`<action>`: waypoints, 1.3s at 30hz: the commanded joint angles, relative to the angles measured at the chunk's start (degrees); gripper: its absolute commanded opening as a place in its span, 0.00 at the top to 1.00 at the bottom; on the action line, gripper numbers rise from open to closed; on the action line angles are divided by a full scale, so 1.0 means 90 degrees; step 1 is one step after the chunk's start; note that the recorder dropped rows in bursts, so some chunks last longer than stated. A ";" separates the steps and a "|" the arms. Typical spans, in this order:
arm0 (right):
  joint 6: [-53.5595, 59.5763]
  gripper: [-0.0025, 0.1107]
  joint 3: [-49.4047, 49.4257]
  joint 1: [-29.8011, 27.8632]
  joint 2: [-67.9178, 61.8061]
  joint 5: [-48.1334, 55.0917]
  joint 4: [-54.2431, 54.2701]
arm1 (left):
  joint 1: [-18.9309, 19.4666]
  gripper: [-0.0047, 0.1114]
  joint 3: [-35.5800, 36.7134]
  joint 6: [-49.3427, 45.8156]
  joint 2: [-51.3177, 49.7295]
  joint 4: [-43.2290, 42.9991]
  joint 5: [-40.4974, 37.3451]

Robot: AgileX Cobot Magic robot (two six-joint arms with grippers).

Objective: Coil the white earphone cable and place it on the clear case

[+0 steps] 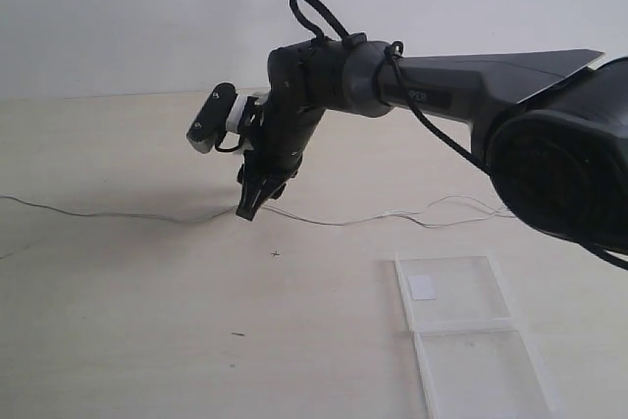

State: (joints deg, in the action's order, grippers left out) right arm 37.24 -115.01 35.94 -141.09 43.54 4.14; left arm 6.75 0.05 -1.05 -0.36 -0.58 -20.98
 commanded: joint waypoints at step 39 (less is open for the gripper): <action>-0.0046 0.98 -0.0039 -0.0080 -0.0289 0.0661 -0.0024 | -0.0004 0.96 -0.0006 -0.0026 0.0040 0.0064 0.0059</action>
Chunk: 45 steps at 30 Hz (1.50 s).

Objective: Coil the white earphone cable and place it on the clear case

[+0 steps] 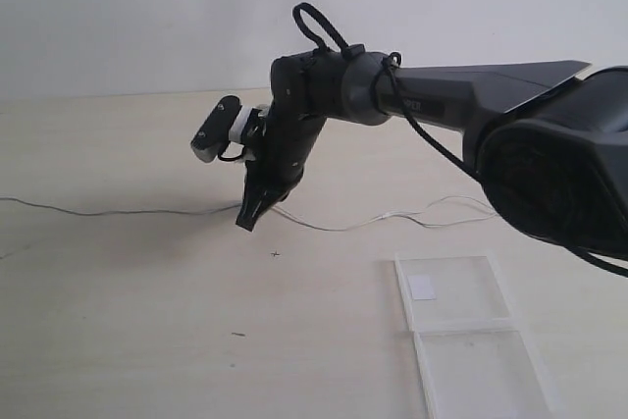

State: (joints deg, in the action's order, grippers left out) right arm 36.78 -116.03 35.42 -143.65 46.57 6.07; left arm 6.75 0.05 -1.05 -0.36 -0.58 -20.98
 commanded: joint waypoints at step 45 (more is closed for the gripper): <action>-0.0589 0.98 0.4677 -0.0008 0.6021 -0.5711 0.2602 | -0.0004 0.96 -0.0006 -0.0026 0.0040 0.0064 0.0059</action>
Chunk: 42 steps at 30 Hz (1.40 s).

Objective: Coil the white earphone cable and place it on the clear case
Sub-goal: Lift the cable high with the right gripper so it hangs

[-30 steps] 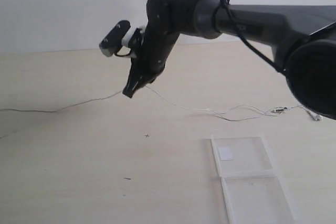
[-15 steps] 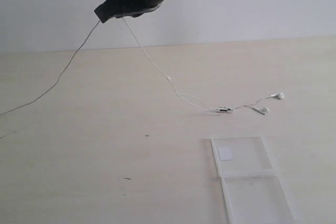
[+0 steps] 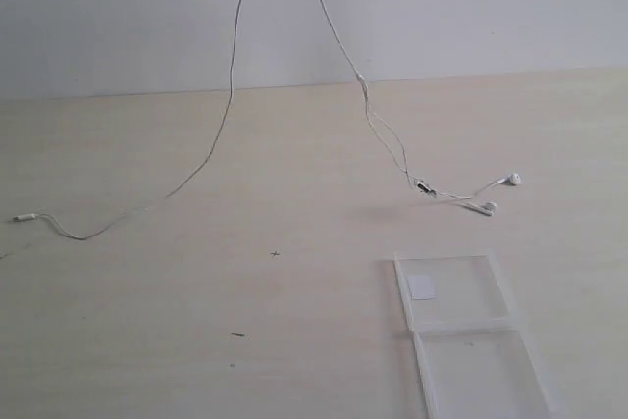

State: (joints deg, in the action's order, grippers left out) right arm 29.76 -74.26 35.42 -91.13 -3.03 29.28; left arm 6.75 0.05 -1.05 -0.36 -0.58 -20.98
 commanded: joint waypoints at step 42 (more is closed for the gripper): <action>0.0740 0.98 -0.1089 -0.0008 0.1149 0.0115 -0.0493 | -0.0003 0.96 -0.0006 0.2137 0.0040 -0.0436 0.2976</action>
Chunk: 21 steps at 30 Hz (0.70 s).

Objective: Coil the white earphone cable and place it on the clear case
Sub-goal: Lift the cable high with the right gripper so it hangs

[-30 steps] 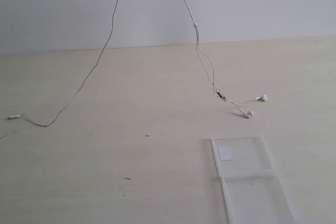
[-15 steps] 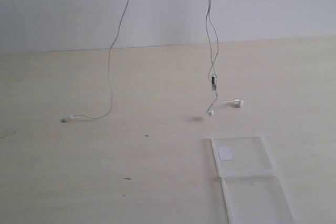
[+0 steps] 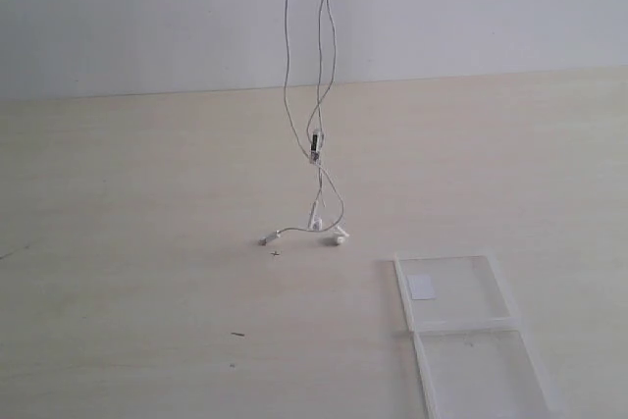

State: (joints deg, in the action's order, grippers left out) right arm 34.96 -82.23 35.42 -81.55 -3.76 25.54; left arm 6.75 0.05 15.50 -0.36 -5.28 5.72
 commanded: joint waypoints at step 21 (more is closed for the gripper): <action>0.0082 0.98 -0.1204 -0.0601 0.0399 0.2170 -0.0216 | -0.1330 0.96 -0.0006 0.5926 -0.1388 -0.4984 0.1699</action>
State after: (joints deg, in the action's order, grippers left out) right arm 36.26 -92.57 30.80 -78.17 14.17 23.89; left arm -4.00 0.05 59.99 -7.41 -40.45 17.59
